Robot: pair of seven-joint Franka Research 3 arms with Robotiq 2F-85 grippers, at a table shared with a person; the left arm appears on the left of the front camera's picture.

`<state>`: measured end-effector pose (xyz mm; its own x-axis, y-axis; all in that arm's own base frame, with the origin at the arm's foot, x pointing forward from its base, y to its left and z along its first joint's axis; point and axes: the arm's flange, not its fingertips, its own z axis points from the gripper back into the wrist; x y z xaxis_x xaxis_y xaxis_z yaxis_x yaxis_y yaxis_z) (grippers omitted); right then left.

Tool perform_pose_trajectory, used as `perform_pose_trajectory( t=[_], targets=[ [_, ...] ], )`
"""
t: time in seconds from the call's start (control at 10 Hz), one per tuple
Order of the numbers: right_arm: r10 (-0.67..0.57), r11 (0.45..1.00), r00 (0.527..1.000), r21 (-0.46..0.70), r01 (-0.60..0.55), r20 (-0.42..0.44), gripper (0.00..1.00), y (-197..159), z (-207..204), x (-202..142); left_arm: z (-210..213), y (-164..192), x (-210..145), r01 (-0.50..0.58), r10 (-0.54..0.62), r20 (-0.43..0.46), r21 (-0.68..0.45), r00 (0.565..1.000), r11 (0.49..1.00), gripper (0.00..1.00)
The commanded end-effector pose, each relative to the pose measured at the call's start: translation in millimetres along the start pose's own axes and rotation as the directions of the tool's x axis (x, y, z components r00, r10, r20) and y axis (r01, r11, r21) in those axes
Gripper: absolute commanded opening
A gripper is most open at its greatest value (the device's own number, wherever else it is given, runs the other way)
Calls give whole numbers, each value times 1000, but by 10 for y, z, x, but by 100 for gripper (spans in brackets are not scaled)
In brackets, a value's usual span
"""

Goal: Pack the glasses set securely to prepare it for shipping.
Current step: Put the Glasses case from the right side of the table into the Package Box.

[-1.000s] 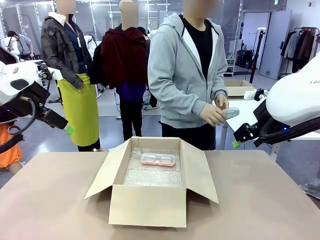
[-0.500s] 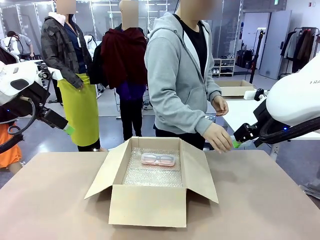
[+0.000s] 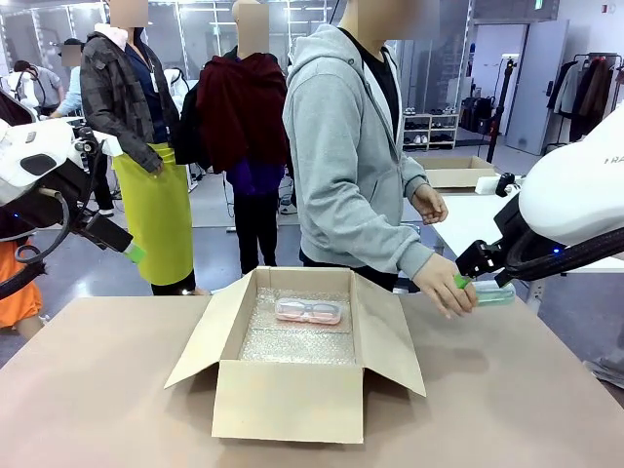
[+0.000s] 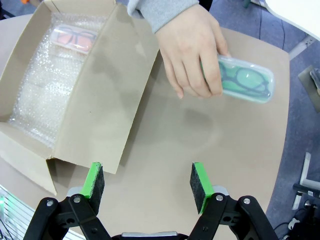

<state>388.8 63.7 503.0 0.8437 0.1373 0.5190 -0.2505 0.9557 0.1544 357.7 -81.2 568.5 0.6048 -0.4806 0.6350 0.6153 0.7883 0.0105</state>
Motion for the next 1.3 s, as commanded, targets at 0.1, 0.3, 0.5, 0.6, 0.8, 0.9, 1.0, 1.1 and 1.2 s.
perform_pose_trajectory(
  t=[0.1, 0.3, 0.5, 0.6, 0.8, 0.9, 1.0, 1.1, 1.2],
  targets=[
    [-2, 1000, 1000, -2, 2, 11, 87, 3, -21, 17, 17, 9, -8, 1, -1, 8, -13, 1000, 1000, 100],
    [-2, 1000, 1000, -2, 2, 11, 87, 3, -21, 17, 17, 9, -8, 1, -1, 8, -13, 1000, 1000, 100],
    [-2, 1000, 1000, -2, 2, 11, 87, 3, -21, 17, 17, 9, -8, 1, -1, 8, -13, 1000, 1000, 100],
    [-2, 1000, 1000, -2, 2, 11, 87, 3, -21, 17, 17, 9, -8, 1, -1, 8, -13, 1000, 1000, 100],
    [-2, 1000, 1000, -2, 2, 11, 87, 3, -21, 17, 17, 9, -8, 1, -1, 8, -13, 1000, 1000, 100],
    [-2, 1000, 1000, -2, 2, 11, 87, 3, -21, 17, 17, 9, -8, 1, -1, 8, -13, 1000, 1000, 100],
    [-2, 1000, 1000, -2, 2, 11, 87, 3, -21, 17, 17, 9, -8, 1, -1, 8, -13, 1000, 1000, 100],
    [-2, 1000, 1000, -2, 2, 11, 87, 3, -21, 17, 17, 9, -8, 1, -1, 8, -13, 1000, 1000, 100],
    [-2, 1000, 1000, -2, 2, 11, 87, 3, -21, 17, 17, 9, -8, 1, -1, 8, -13, 1000, 1000, 100]
  ],
)
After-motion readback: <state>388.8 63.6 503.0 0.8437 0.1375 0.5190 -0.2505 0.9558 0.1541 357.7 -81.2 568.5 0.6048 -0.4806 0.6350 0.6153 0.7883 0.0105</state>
